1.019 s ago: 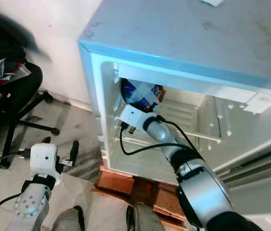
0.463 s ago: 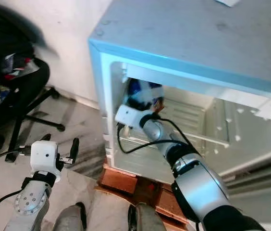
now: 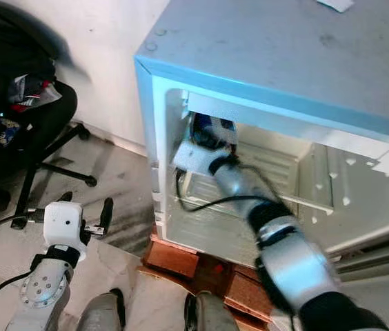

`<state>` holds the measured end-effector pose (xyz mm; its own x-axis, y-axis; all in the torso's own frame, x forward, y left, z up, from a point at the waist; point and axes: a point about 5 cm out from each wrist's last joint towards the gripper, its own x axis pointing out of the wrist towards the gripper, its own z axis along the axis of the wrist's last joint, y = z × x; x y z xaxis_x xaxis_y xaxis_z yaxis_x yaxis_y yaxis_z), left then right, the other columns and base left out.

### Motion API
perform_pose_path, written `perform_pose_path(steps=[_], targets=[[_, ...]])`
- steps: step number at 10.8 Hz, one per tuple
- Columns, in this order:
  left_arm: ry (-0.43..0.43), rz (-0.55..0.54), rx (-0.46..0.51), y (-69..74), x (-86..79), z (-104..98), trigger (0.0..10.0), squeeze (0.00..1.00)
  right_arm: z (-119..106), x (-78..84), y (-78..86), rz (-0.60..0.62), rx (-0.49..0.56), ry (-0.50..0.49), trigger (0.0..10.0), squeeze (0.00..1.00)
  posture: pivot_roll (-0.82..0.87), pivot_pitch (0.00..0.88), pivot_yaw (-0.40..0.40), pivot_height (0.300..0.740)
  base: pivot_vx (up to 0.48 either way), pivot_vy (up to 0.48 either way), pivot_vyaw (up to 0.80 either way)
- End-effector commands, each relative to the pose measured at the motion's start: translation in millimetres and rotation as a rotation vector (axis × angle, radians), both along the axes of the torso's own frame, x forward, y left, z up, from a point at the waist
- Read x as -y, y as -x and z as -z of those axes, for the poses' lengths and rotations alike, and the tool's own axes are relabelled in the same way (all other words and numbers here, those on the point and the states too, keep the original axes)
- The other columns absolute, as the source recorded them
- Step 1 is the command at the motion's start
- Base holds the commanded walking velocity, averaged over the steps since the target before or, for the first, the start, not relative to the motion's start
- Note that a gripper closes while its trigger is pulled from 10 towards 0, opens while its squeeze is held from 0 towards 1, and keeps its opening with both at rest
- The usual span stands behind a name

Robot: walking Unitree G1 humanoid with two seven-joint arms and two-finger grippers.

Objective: Restocking fridge

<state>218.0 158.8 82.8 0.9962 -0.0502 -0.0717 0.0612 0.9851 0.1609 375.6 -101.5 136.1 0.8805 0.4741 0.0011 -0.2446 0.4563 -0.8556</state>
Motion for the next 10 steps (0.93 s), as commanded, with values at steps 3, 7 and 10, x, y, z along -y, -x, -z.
perform_pose_path(steps=[3, 7, 10], targets=[[0.007, 0.000, -0.021, -0.7, 1.8, 3.2, 10.0, 0.00, 9.6, 22.3, 14.6, -0.043, -0.059, -0.121, 10.0, 0.00, 0.23, 0.210, -0.072, 0.740, 0.000, 0.000, 0.00], [0.007, 0.003, -0.009, -6.8, 1.5, 0.7, 10.0, 0.00, 25.6, 48.7, 48.2, -0.015, -0.066, -0.311, 10.0, 0.00, 0.22, 0.190, -0.061, 0.740, 0.000, 0.000, 0.00], [-0.013, 0.002, 0.012, -11.5, 0.0, -3.0, 10.0, 0.00, 26.2, 64.1, 74.1, 0.092, -0.029, -0.493, 10.0, 0.54, 0.22, 0.179, -0.062, 0.740, 0.000, 0.000, 0.00]])
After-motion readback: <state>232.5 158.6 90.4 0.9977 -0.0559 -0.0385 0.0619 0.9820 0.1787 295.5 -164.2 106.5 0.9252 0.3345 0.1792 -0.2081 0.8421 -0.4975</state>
